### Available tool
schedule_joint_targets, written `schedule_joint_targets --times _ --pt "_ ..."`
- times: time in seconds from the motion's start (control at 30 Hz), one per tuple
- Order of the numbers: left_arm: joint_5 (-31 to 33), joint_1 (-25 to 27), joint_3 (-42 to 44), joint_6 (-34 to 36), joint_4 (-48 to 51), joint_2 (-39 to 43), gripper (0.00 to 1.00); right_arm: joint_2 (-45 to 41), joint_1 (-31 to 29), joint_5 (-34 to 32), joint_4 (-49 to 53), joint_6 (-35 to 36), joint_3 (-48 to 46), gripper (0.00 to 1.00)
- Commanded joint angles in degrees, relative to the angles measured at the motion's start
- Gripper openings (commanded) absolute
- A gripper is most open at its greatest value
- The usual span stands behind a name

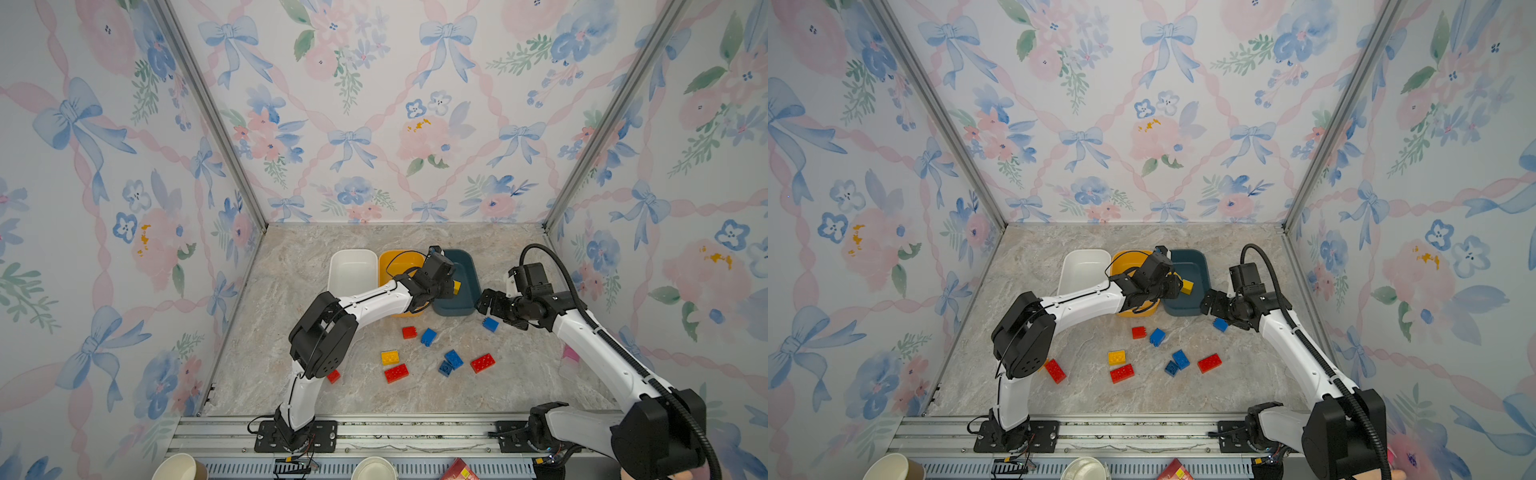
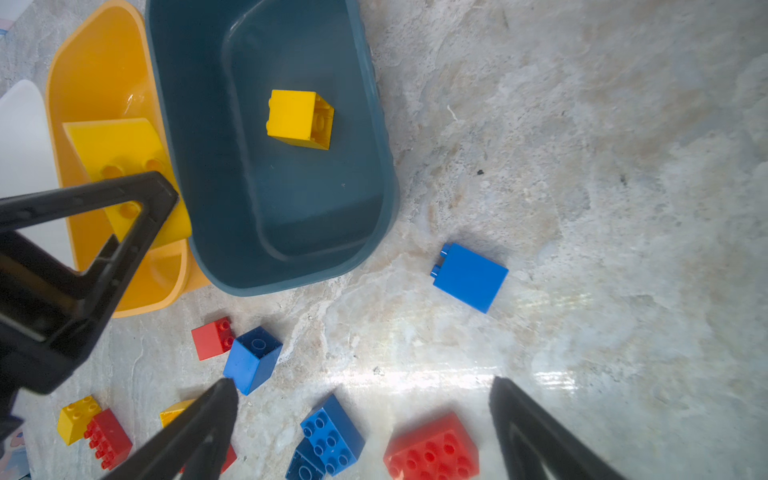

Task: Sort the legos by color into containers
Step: 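Release 120 brick into teal bin with left gripper while right approaches blue brick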

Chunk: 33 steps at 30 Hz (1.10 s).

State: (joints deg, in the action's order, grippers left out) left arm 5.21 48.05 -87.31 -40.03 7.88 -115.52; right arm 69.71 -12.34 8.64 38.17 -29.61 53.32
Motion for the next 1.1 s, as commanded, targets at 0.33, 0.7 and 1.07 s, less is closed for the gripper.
schedule_joint_targets --times 0.33,0.7,1.07 --pt "-1.14 0.99 -1.46 1.01 -0.53 -1.3 0.58 -0.01 0.65 0.57 0.76 -0.72 -0.41 0.97" --pt "-0.75 1.25 1.82 0.47 -2.44 3.24 0.68 0.3 0.65 -0.55 1.73 0.24 -0.74 0.97" --pt "0.29 0.26 12.05 -1.31 -6.3 14.13 0.76 4.81 2.66 -2.74 0.95 -2.44 -3.89 0.98"
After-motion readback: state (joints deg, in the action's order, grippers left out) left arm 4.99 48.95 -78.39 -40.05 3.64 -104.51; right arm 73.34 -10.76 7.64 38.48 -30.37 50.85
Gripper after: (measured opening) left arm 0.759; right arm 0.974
